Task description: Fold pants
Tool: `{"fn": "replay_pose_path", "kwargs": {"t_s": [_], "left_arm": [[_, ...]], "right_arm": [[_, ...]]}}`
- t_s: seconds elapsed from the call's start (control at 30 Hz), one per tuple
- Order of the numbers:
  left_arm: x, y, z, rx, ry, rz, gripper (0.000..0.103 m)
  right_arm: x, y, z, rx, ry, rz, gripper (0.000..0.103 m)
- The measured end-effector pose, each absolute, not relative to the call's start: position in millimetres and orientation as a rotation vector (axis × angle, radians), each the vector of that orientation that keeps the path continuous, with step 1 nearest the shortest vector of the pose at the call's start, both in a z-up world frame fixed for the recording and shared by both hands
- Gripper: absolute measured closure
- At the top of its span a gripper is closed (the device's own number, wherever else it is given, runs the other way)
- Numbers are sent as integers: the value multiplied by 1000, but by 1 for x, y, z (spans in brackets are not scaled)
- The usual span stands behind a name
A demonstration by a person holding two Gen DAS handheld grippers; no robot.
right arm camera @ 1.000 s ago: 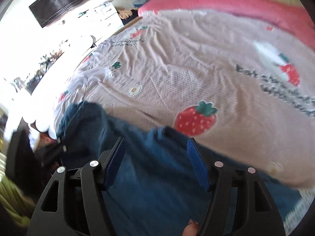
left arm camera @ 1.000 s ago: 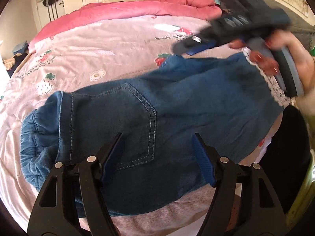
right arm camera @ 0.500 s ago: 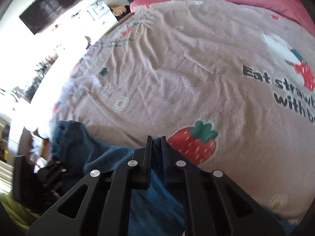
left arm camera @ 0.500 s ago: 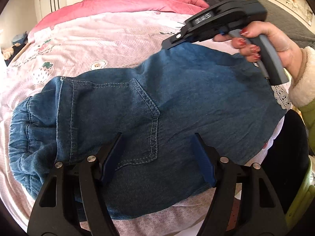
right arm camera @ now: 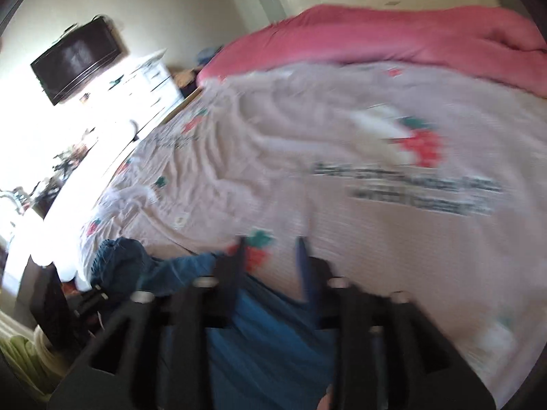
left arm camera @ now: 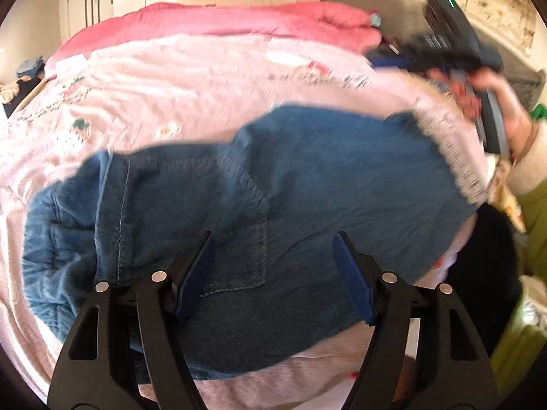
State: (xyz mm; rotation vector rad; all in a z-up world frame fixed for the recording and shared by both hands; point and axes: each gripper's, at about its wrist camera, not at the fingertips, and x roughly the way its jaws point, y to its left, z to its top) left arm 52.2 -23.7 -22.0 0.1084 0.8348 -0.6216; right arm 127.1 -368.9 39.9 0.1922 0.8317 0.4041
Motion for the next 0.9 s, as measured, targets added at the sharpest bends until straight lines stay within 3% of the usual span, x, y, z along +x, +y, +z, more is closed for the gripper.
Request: {"fn": "replay_pose_path", "kwargs": {"t_s": [0.23, 0.53, 0.6, 0.63, 0.67, 0.9], "left_arm": [[87, -59, 13, 132, 783, -660, 36], [135, -125, -3, 102, 867, -746, 36], [140, -132, -10, 106, 881, -750, 38], [144, -135, -18, 115, 900, -735, 41], [148, -136, -23, 119, 914, -718, 43], [168, -133, -41, 99, 961, -676, 53]], "right_arm": [[70, -457, 23, 248, 871, 158, 58], [82, -465, -12, 319, 940, 131, 54], [87, -461, -18, 305, 958, 124, 68], [90, -455, -21, 273, 963, 127, 87], [89, -452, -22, 266, 963, 142, 91], [78, -458, -17, 211, 913, 105, 95]]}}
